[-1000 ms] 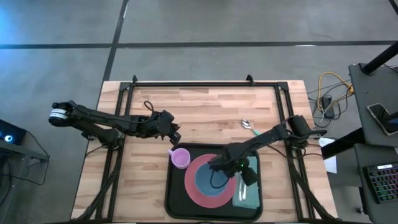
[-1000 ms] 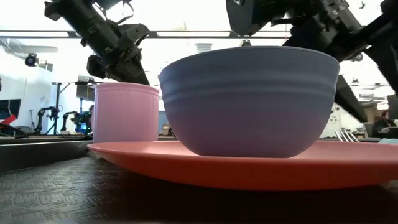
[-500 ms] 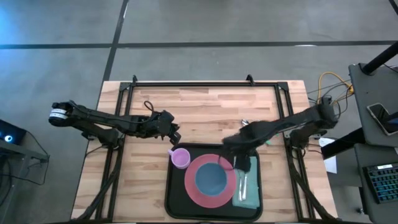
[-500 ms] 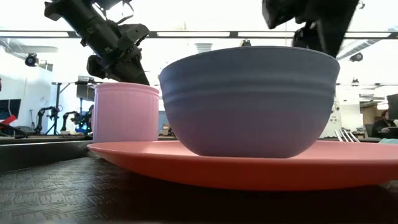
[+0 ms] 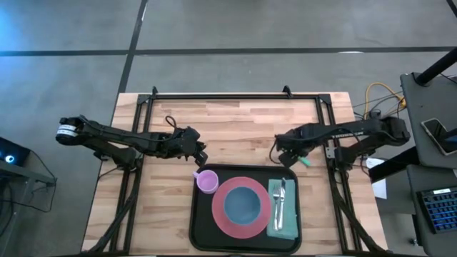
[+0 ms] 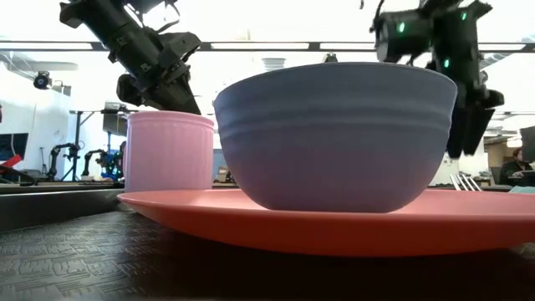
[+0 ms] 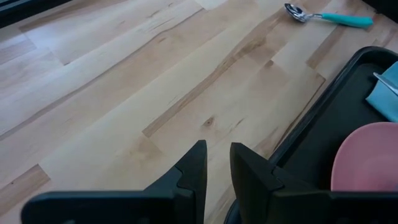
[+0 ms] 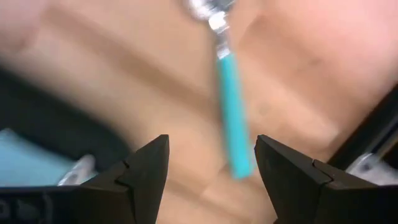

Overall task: Set up tray
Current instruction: Put the green spoon to the right of the silver knife on the blue table napkin on the black tray, then return to Home Position

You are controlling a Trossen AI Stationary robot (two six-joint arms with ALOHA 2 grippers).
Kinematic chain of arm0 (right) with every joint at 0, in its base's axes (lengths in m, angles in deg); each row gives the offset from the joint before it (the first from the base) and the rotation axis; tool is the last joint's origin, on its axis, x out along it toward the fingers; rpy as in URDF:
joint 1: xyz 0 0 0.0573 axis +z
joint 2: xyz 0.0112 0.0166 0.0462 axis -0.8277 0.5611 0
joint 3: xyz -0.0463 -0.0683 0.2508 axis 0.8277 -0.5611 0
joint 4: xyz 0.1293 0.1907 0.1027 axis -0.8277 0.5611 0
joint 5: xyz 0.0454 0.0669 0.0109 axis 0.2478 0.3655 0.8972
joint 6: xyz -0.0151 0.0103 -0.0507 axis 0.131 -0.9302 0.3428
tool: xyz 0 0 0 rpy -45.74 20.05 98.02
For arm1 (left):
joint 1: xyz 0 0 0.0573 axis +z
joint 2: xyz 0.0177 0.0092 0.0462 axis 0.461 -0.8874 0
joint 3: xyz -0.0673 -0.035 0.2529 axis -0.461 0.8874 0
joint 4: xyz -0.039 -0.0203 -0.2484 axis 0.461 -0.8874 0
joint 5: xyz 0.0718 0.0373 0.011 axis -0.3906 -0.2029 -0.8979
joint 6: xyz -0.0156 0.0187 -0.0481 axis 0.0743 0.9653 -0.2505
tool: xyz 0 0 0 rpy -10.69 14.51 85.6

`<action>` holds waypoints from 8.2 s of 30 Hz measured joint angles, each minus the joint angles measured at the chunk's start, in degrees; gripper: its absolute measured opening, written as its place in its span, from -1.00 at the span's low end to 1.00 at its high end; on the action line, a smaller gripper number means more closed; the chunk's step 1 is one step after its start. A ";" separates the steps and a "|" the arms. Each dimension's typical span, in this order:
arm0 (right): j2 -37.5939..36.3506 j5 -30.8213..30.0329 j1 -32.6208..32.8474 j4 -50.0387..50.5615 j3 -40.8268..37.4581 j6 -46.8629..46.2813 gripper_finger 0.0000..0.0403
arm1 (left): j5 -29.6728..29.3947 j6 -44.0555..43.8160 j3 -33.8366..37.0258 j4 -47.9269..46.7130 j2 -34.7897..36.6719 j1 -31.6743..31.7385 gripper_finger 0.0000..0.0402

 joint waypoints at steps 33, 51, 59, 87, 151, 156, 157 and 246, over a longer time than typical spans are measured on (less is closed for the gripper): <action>16.06 1.84 -17.45 -15.06 -4.46 33.54 0.03 | -0.11 -0.02 0.56 -0.95 0.02 0.01 -0.74; 9.93 8.37 -17.99 -18.16 -4.34 20.38 -0.88 | -0.01 -0.02 0.79 -1.59 0.00 0.01 -0.74; -7.45 5.10 -5.73 -17.49 -2.86 -16.15 -0.88 | 0.00 -0.02 0.79 -2.16 0.00 0.01 -0.74; 10.21 3.66 37.65 -32.05 -3.17 -75.07 -0.84 | -0.05 1.73 1.01 -2.21 0.01 0.01 -0.74; -5.12 -9.75 16.47 -12.93 51.04 24.04 -0.13 | 37.54 28.49 -41.16 -8.45 1.24 -1.69 -0.74; -4.46 -2.53 16.85 -23.19 45.72 25.26 -0.13 | 40.10 25.96 -36.81 -6.68 1.55 -2.44 -0.74; -4.30 -2.15 16.99 -26.58 43.77 25.64 -0.13 | 40.10 25.42 -35.61 -5.36 1.83 -2.65 -0.74; -77.60 -11.79 16.67 -80.30 -49.72 35.56 -0.17 | 25.61 15.19 42.51 37.29 66.60 3.50 -0.74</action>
